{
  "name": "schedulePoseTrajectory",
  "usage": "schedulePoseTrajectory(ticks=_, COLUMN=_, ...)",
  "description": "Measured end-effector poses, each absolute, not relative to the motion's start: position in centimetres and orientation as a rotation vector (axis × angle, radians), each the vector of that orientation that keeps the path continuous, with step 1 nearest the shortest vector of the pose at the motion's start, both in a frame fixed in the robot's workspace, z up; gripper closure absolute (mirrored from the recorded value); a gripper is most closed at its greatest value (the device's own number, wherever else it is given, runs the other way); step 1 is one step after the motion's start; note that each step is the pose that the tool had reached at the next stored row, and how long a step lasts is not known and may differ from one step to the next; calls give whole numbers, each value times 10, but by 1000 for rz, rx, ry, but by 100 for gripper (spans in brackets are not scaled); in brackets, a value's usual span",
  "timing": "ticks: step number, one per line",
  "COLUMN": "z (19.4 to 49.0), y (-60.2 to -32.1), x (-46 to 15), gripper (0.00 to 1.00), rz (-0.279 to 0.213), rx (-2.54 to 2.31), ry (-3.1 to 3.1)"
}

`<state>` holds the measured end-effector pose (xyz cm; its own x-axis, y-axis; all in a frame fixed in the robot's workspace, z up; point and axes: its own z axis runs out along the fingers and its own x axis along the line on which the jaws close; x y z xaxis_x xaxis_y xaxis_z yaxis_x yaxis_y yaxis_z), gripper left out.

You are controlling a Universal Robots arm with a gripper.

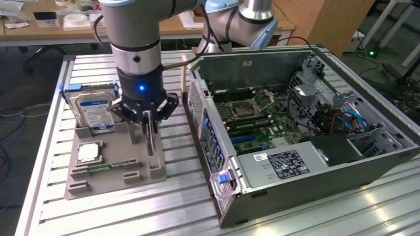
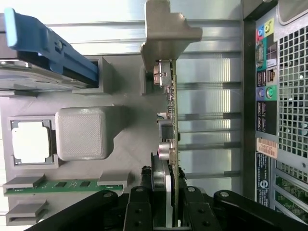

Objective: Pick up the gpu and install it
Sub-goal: 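Pick up the gpu and move the gpu toward the slot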

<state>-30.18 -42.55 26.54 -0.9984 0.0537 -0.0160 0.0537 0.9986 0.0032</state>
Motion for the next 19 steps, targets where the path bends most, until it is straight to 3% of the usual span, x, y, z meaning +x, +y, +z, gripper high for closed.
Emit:
schedulePoseTrajectory(ticks=15, z=313, y=-425, x=-302, gripper=72, rz=3, rx=84, ry=3125)
schedulePoseTrajectory(ticks=19, z=316, y=-425, x=-302, gripper=72, rz=-27, rx=81, ry=3126)
